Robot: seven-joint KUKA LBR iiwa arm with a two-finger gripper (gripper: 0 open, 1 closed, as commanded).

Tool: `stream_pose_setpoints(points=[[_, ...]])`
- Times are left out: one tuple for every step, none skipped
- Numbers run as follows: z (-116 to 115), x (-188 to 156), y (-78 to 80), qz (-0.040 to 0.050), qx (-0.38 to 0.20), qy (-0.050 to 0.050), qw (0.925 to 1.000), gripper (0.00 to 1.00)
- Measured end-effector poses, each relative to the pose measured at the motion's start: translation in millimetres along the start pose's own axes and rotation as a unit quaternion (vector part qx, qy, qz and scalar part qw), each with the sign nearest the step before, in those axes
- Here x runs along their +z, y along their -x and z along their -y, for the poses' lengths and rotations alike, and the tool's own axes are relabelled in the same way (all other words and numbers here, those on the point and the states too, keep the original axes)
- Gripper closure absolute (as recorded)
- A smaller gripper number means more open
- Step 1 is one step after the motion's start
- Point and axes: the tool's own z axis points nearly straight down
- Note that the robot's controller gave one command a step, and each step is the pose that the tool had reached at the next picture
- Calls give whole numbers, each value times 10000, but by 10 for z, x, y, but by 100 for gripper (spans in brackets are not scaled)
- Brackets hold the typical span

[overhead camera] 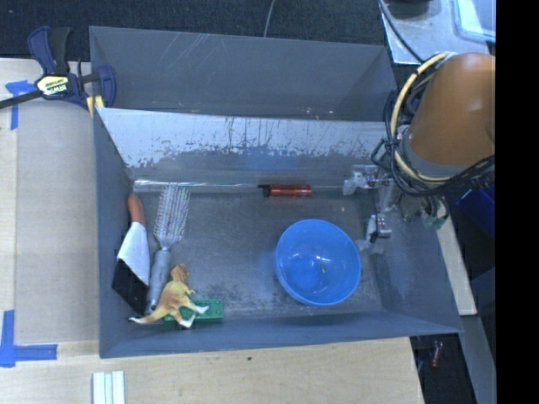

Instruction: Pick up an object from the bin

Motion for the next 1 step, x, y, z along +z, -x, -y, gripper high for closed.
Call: stream_pose_setpoints(points=[[0,1,0,-1,2,0,10000,0]])
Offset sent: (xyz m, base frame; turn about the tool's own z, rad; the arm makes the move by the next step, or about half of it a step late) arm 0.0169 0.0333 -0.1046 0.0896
